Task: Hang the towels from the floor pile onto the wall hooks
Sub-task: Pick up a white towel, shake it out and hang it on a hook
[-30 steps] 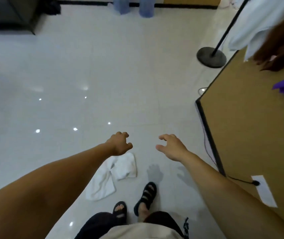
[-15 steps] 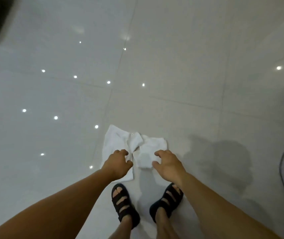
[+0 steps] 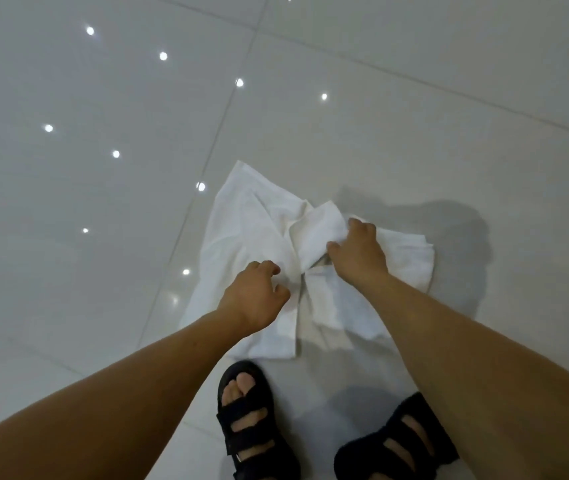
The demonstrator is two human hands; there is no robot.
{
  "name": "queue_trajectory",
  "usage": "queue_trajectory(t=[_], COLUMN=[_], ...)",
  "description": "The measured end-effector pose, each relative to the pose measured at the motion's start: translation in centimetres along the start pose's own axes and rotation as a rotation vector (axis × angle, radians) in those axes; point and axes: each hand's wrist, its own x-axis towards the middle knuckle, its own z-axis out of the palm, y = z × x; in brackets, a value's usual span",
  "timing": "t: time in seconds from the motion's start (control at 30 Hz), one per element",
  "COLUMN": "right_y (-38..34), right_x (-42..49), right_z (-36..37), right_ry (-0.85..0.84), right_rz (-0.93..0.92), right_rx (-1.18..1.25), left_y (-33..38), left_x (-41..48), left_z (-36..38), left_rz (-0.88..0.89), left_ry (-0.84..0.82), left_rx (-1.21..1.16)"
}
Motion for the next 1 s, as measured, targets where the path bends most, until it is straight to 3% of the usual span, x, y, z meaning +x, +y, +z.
queue_trajectory(t=[0.17,0.33,0.63,0.9,1.0], right_y=[-0.3,-2.8,-12.4,-13.7,-12.8], right_x=[0.4,-7.5,-29.7,-47.9,-53.8], right_z=[0.5,-5.4,-30.7,-53.5,-60.4], right_ry=[0.076,0.176,0.238,0.261,0.385], right_rz=[-0.027,-0.188,-0.430,-0.594,-0.628], right_rx=[0.067,0.119,0.653,0.558,0.593], left_y=[-0.3,3.2,18.3,36.8,42.9], left_x=[0.3,-5.5,-25.0,-43.0,-48.1], left_z=[-0.4,-5.0,-20.6,-32.1,-33.4], left_rz=[0.020,0.040,0.275,0.752,0.781], left_ry=[0.052,0.093,0.124,0.056,-0.050], left_rx=[-0.061,-0.105,-0.254,-0.352,-0.213])
